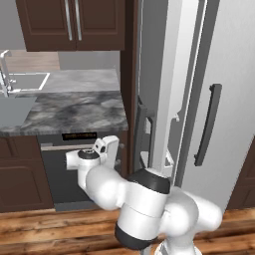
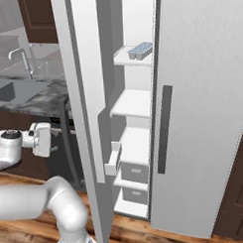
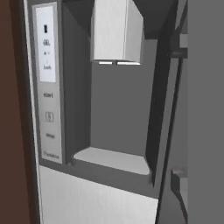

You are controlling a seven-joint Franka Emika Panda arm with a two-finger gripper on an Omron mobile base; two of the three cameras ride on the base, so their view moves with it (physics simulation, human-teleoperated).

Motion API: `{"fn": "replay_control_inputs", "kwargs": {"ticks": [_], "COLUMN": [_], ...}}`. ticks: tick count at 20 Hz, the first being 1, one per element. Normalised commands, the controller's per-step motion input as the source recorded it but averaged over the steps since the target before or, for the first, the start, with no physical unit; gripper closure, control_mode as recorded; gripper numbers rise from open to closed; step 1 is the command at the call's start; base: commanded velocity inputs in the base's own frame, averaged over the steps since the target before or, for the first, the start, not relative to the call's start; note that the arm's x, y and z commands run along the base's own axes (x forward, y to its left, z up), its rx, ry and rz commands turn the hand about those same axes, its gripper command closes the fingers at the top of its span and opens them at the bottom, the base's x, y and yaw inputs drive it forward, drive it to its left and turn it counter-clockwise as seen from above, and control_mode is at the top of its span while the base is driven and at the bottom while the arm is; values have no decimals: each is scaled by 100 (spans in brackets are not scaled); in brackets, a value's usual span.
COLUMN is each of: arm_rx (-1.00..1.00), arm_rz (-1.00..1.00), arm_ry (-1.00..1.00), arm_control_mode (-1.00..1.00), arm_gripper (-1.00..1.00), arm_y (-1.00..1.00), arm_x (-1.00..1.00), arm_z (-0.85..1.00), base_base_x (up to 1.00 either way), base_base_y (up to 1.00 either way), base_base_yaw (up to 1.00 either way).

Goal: The ice cube tray has been filled with water. Take the tray and place it in the freezer to make ice. Close the freezer door after placing the tray.

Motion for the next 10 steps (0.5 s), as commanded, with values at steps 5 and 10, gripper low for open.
{"fn": "replay_control_inputs", "kwargs": {"ticks": [5,10], "arm_rx": [-1,0], "arm_rz": [0,0], "arm_ry": [4,6], "arm_control_mode": [-100,-100], "arm_gripper": [-100,-100], "arm_y": [0,-7], "arm_x": [47,24], "arm_z": [-23,-11], "base_base_x": [0,0], "base_base_y": [0,0], "base_base_yaw": [0,0]}}
